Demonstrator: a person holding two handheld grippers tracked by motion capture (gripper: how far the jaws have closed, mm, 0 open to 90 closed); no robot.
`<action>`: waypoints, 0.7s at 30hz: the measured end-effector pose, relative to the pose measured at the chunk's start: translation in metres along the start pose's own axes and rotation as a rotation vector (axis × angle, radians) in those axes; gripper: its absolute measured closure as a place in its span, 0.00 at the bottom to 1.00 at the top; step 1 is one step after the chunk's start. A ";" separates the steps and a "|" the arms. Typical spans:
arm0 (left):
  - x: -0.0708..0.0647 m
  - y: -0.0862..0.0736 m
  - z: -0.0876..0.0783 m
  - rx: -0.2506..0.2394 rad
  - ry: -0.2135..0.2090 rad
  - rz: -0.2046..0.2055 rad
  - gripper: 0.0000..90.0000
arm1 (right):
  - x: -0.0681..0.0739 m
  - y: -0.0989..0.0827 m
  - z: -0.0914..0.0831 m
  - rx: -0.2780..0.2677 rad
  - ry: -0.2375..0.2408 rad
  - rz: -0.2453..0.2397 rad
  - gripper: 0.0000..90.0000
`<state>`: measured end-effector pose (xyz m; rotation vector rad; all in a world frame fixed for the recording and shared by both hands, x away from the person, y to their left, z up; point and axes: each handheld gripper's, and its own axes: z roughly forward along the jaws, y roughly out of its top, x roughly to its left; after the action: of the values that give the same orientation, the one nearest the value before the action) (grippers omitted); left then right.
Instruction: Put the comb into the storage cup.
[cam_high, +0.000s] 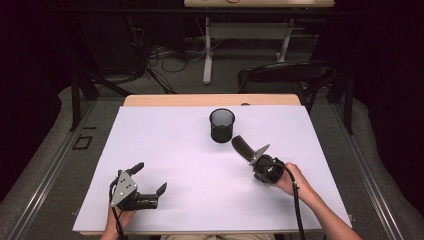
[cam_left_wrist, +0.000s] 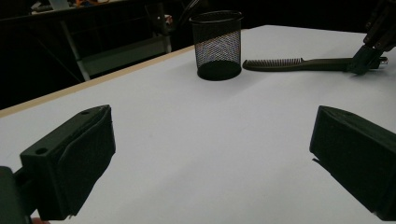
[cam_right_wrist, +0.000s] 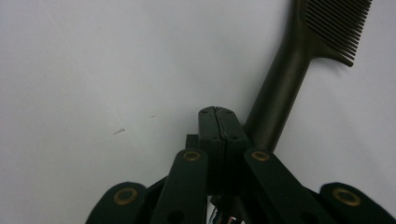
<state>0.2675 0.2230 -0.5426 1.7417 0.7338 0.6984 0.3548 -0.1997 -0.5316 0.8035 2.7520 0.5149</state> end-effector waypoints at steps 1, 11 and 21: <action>0.000 0.000 0.000 0.000 0.000 0.000 0.00 | 0.000 0.000 0.000 0.001 0.000 0.000 1.00; 0.000 0.000 -0.001 -0.001 -0.001 0.004 0.00 | -0.003 -0.004 -0.007 -0.041 0.048 0.041 0.84; -0.001 0.001 -0.001 -0.004 -0.003 0.008 0.00 | -0.007 -0.009 -0.021 -0.089 0.084 0.124 0.46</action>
<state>0.2666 0.2229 -0.5418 1.7425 0.7231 0.7019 0.3496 -0.2162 -0.5148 0.9558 2.7437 0.7051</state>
